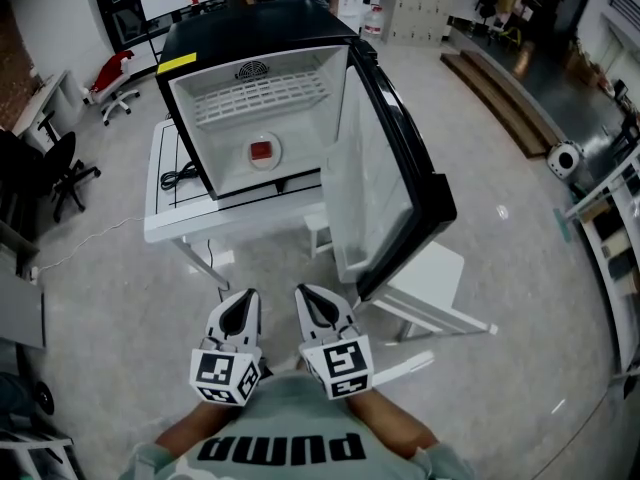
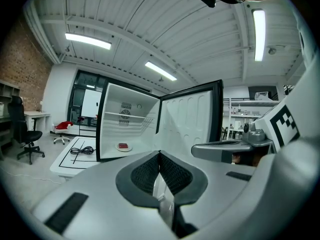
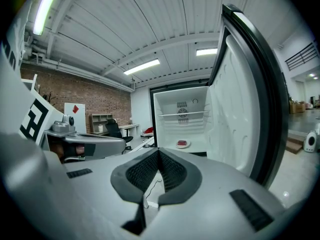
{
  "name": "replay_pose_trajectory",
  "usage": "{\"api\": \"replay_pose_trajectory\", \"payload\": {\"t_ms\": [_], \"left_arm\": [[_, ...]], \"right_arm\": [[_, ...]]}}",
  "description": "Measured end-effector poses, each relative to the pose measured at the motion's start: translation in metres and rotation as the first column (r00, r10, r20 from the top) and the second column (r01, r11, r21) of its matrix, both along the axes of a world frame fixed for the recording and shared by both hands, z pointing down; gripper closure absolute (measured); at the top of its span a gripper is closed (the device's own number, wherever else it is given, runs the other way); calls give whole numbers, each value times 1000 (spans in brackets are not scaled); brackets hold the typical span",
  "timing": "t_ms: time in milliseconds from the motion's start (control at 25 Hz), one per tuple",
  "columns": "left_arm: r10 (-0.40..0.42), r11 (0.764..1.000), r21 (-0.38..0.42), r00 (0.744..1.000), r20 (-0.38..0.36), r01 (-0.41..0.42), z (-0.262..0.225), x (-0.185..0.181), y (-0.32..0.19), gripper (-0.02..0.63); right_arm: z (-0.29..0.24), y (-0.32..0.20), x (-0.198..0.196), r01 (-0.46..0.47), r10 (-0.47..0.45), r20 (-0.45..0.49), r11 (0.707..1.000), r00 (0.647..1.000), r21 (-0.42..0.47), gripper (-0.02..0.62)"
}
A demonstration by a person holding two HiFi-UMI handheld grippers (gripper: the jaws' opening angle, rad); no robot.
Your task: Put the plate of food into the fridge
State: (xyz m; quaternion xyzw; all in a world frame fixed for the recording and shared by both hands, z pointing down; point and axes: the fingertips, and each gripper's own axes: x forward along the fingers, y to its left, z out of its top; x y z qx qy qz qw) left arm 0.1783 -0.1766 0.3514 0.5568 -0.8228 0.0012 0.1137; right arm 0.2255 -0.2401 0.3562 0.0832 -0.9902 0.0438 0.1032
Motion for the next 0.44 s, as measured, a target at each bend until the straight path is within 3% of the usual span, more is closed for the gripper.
{"api": "replay_pose_trajectory", "payload": {"t_ms": [440], "left_arm": [[16, 1000, 8, 1000, 10, -16, -6, -5, -7, 601]], "right_arm": [[-5, -3, -8, 4, -4, 11, 1000, 1000, 14, 592]]}}
